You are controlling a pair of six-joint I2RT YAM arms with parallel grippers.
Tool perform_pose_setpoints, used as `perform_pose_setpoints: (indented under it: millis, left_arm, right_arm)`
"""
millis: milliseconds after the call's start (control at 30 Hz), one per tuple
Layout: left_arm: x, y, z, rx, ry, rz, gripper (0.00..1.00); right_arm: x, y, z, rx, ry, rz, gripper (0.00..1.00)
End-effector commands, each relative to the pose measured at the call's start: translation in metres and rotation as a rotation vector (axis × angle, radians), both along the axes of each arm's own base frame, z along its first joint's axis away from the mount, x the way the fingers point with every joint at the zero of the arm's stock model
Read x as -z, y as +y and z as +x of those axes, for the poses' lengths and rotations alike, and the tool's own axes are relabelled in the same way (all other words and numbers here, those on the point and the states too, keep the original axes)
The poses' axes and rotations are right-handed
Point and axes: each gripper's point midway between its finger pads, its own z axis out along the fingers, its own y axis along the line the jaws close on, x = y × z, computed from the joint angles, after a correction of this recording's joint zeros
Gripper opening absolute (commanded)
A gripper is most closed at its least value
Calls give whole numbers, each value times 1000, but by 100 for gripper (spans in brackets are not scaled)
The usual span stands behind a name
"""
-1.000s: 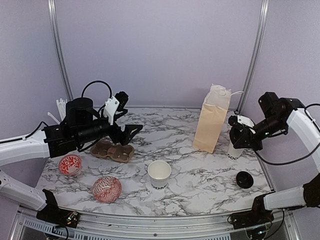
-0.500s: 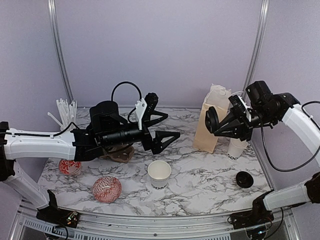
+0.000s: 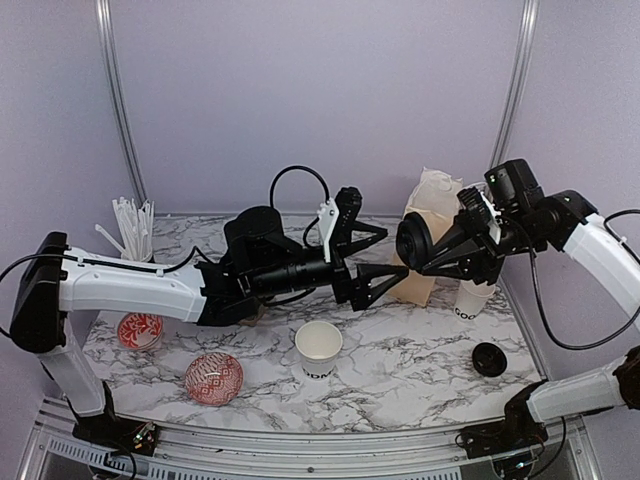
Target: Pack the takeout coffee
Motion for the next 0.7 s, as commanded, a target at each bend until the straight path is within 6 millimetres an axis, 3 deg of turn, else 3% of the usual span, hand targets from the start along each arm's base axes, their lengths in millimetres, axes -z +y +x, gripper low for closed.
perform_pose_setpoints:
  millis: [0,467,667]
  left_arm:
    - [-24,-8,-7,18,-63,-72,94]
    - [-23,-19,-6,-26,-124,-63,86]
    - [-18,-21,1,-63,-123,-54,90]
  right_arm:
    - [-5,1,-5,-13,3,16,13]
    - [-2,4,-2,-11,36,9,15]
    - [-1,3,-2,-10,46,7,11]
